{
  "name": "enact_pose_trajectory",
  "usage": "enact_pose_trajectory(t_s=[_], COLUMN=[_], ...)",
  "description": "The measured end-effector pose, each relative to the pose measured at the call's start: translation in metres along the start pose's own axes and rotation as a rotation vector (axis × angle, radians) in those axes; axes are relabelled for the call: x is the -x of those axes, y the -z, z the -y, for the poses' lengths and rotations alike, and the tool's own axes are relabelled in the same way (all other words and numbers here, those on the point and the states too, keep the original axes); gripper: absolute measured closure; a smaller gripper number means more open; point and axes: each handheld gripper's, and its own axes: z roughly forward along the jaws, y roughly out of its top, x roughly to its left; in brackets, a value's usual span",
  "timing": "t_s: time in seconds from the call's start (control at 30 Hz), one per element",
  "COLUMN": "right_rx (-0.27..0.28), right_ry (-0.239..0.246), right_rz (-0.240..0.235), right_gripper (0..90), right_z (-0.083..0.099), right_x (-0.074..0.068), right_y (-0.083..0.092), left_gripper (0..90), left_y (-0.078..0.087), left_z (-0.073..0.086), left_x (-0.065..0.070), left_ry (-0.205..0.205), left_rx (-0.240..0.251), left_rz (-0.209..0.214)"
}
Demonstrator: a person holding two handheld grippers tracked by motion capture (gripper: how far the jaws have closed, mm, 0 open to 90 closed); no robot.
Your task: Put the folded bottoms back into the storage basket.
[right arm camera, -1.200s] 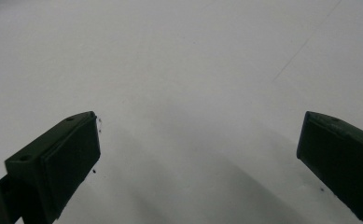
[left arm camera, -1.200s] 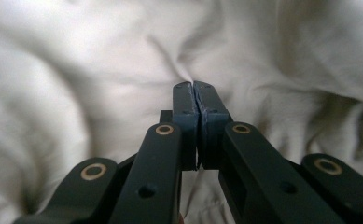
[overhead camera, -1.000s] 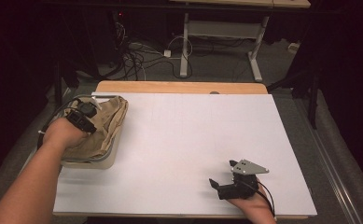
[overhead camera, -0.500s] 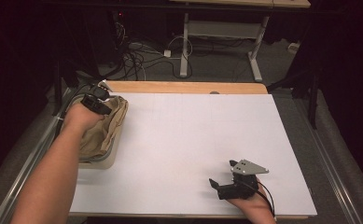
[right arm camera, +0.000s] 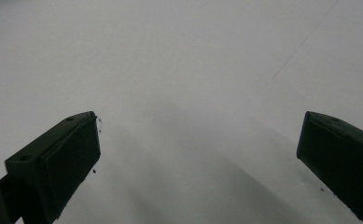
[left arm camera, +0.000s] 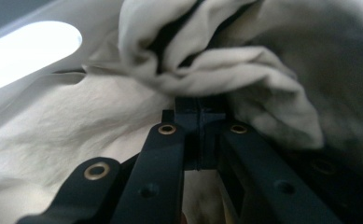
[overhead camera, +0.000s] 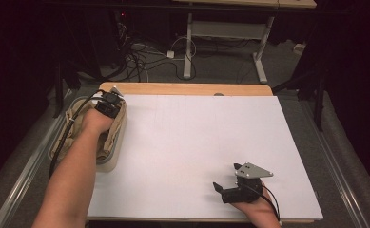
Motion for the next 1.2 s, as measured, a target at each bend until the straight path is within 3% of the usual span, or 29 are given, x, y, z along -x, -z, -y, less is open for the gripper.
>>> enact_pose_trajectory(t_s=[0.13, 0.17, 0.3, 0.43, 0.57, 0.77, 0.9, 1.1, 1.2], right_rx=[-0.004, -0.004, -0.008, -0.005, -0.003, -0.002, -0.001, -0.002, -0.001], right_ry=[0.007, 0.011, 0.011, 0.019, 0.017, 0.024, 0.028, 0.028, 0.029], right_rz=[0.002, 0.000, 0.000, 0.003, 0.006, 0.008, 0.009, 0.009, 0.008], right_gripper=[0.4, 0.4, 0.4, 0.4, 0.4, 0.4, 0.4, 0.4, 0.4], right_z=[0.000, 0.000, -0.001, -0.002, -0.002, -0.001, -0.001, 0.000, 0.000], right_x=[-0.002, -0.002, -0.004, -0.004, -0.003, -0.003, -0.003, -0.002, -0.002], right_y=[-0.001, -0.002, -0.004, -0.005, -0.004, -0.002, -0.001, 0.001, 0.001], left_gripper=[87.5, 87.5, 87.6, 87.4, 87.1, 87.2, 87.3, 87.2, 87.2], left_y=[-0.012, -0.013, -0.014, -0.012, 0.002, 0.041, 0.054, 0.058, 0.054], left_z=[0.005, 0.008, 0.011, 0.012, 0.018, 0.036, 0.051, 0.073, 0.081], left_x=[-0.002, -0.003, -0.002, -0.003, -0.006, -0.013, -0.016, -0.019, -0.015], left_ry=[0.024, 0.027, 0.014, 0.035, 0.055, 0.055, 0.050, 0.059, 0.042], left_rx=[0.002, 0.028, 0.050, 0.047, 0.071, 0.089, 0.046, -0.042, -0.089], left_rz=[0.013, 0.022, 0.015, 0.026, 0.018, 0.014, -0.012, 0.031, 0.055])
